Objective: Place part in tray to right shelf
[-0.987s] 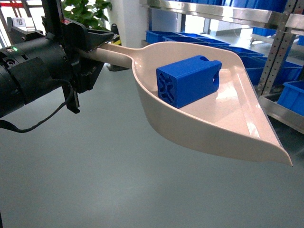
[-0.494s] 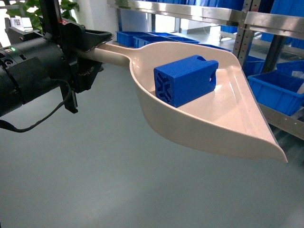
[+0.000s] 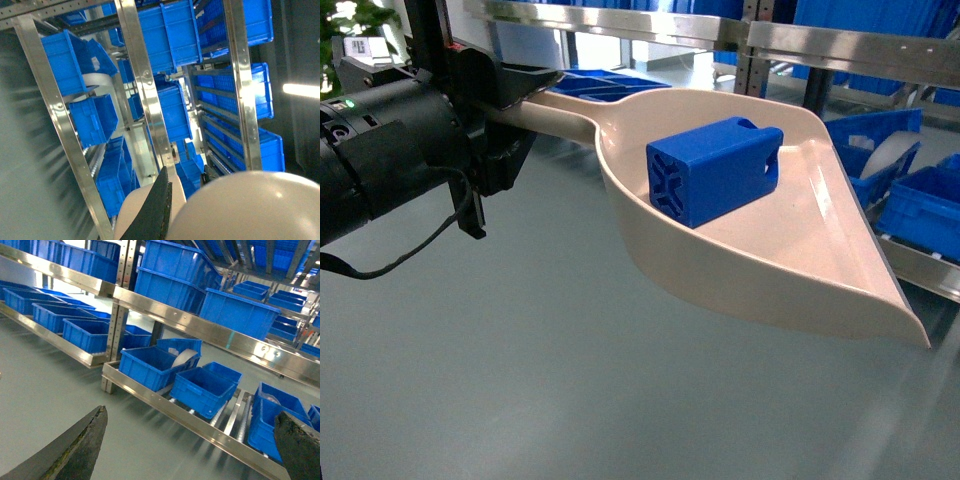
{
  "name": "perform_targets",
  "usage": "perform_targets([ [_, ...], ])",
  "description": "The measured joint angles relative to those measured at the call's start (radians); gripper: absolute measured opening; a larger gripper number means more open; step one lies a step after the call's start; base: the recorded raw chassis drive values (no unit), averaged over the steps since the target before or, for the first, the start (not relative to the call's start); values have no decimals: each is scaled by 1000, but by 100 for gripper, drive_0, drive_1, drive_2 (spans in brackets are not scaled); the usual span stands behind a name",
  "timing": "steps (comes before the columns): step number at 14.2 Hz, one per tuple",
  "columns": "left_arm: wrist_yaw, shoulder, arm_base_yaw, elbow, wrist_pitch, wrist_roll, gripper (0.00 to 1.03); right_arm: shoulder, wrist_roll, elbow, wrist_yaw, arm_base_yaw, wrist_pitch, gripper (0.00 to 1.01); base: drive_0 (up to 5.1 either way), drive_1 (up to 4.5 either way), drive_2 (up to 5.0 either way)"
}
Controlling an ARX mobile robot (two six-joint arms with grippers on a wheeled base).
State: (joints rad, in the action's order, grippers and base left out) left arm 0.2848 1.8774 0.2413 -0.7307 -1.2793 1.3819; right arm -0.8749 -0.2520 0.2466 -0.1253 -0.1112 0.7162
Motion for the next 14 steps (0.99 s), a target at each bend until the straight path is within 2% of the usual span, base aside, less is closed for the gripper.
perform_targets([
  [14, 3, 0, 6, 0, 0, 0, 14, 0, 0, 0, 0, 0, 0, 98, -163, -163, -163],
])
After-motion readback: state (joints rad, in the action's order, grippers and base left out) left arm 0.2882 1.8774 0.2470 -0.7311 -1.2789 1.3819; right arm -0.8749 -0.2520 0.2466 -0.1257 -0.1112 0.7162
